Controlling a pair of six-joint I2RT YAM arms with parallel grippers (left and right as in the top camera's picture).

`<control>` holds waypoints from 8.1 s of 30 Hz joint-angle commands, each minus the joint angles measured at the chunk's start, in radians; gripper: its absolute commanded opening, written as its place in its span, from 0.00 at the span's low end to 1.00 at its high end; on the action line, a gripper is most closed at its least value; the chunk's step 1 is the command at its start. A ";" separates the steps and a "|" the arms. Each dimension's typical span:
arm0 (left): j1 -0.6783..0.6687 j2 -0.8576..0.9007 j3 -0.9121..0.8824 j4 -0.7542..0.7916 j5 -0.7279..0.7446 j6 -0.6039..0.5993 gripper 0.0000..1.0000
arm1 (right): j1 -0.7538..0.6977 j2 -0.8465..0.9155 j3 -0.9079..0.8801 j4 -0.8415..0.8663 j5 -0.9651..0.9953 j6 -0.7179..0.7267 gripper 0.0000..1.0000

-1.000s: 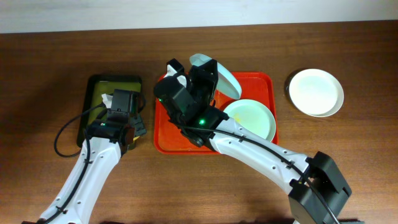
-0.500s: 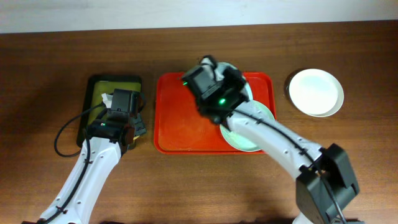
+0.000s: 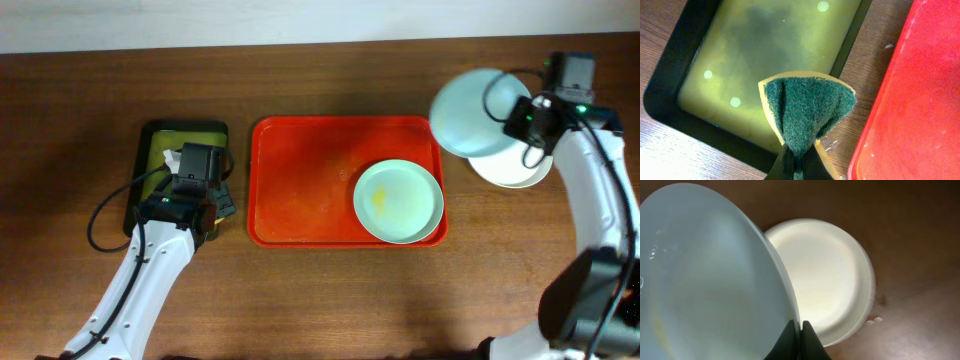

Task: Clean dirty plates on tray and stack at the side

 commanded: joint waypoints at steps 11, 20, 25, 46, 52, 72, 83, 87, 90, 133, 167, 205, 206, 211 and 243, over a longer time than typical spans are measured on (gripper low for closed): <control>0.004 0.006 -0.006 0.002 0.003 -0.012 0.00 | -0.244 0.159 -0.014 0.047 -0.195 0.023 0.07; 0.004 0.006 -0.006 0.002 0.003 -0.012 0.00 | -0.235 0.094 0.001 -0.015 -0.587 -0.059 0.75; 0.004 0.006 -0.006 0.002 0.003 -0.013 0.00 | -0.045 -0.087 0.001 -0.075 -0.638 -0.060 0.83; 0.004 0.006 -0.006 0.006 0.003 -0.013 0.00 | 0.430 0.257 -0.059 -0.160 -0.137 -0.347 0.71; 0.004 0.006 -0.006 0.006 0.003 -0.012 0.00 | 0.430 0.257 -0.059 -0.240 -0.182 -0.261 0.44; 0.004 0.006 -0.006 0.006 0.004 -0.013 0.00 | 0.431 0.257 -0.157 -0.196 -0.225 0.155 0.24; 0.004 0.007 -0.006 0.019 0.129 -0.012 0.00 | 0.434 0.257 -0.206 0.090 -0.319 0.129 0.04; 0.002 0.007 -0.006 0.119 0.378 -0.004 0.00 | 0.473 0.257 -0.216 0.198 -0.539 -0.078 0.04; -0.040 0.016 -0.006 0.212 0.430 -0.005 0.00 | 0.555 0.257 -0.216 0.220 -0.511 -0.143 0.04; -0.263 0.476 0.018 0.602 0.209 -0.224 0.00 | 0.634 0.257 -0.200 0.286 -0.407 0.002 0.04; -0.290 0.491 0.027 0.285 -0.132 0.018 0.00 | 0.633 0.257 -0.200 0.286 -0.407 0.001 0.04; -0.208 0.286 0.288 0.005 0.017 -0.043 0.00 | 0.633 0.257 -0.200 0.286 -0.404 -0.003 0.04; -0.152 0.255 0.288 0.000 0.087 -0.042 0.00 | 0.633 0.257 -0.200 0.285 -0.397 -0.003 0.04; 0.097 0.261 0.248 -0.151 0.258 -0.042 0.00 | 0.633 0.257 -0.200 0.282 -0.381 -0.003 0.04; 0.127 0.274 0.135 0.026 0.311 0.003 0.00 | 1.125 0.139 0.489 -0.263 1.381 -0.737 0.04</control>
